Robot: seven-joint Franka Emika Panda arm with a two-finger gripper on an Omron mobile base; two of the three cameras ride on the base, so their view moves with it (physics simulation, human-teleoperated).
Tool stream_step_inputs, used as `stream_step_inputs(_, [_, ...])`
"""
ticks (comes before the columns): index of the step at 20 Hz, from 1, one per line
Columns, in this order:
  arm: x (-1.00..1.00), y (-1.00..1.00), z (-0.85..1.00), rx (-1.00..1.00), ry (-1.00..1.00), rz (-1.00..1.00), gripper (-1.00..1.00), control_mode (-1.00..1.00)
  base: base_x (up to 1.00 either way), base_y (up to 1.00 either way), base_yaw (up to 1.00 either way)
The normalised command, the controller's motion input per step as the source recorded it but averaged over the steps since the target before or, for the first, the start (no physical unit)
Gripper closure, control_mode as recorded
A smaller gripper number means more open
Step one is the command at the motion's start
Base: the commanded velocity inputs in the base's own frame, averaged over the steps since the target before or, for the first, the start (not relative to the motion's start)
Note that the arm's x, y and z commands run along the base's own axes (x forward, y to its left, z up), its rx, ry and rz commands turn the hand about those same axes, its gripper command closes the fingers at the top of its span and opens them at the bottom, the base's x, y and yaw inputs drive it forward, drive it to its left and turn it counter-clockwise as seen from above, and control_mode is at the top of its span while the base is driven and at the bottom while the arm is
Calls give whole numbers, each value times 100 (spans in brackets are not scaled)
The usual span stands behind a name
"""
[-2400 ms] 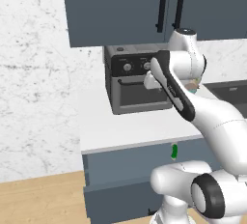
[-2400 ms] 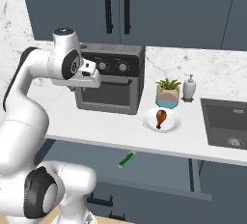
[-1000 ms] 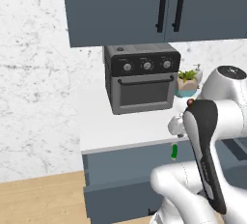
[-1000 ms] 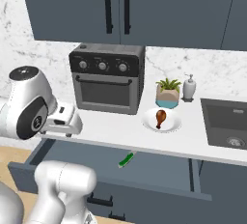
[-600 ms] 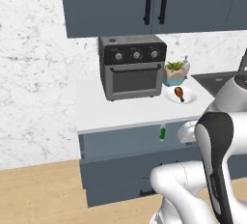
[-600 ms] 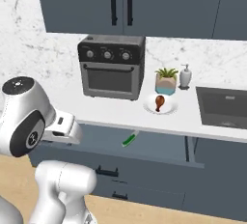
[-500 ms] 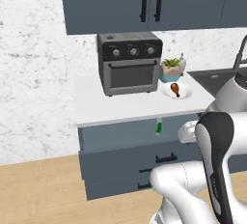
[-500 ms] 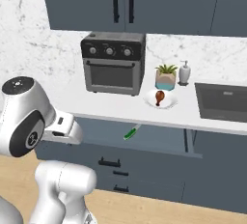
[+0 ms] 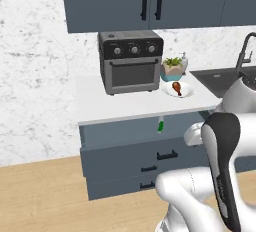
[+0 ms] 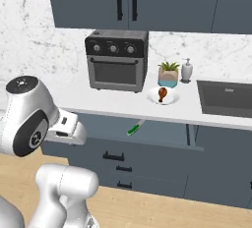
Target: Pick up the knife from the drawer and place it on the cutting board. Then place the meat from the plate to the cutting board.
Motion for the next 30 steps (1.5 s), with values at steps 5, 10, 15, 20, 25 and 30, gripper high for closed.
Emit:
stream_step_inputs(5, [100, -27, -26, 1, 5, 5, -100, -100, 0, 0, 0])
stream_step_inputs(10, [100, -5, -59, 0, 0, 5, -100, -100, 0, 0, 0])
stream_step_inputs(15, [100, 1, -49, -1, 0, 0, -100, -100, 0, 0, 0])
stream_step_inputs(20, [78, 0, -25, 0, 0, 0, -100, -100, 0, 0, 0])
stream_step_inputs(25, [63, 0, -38, 0, 0, 0, -100, -100, 0, 0, 0])
stream_step_inputs(30, [66, 0, -50, 0, 0, 1, -100, -100, 0, 0, 0])
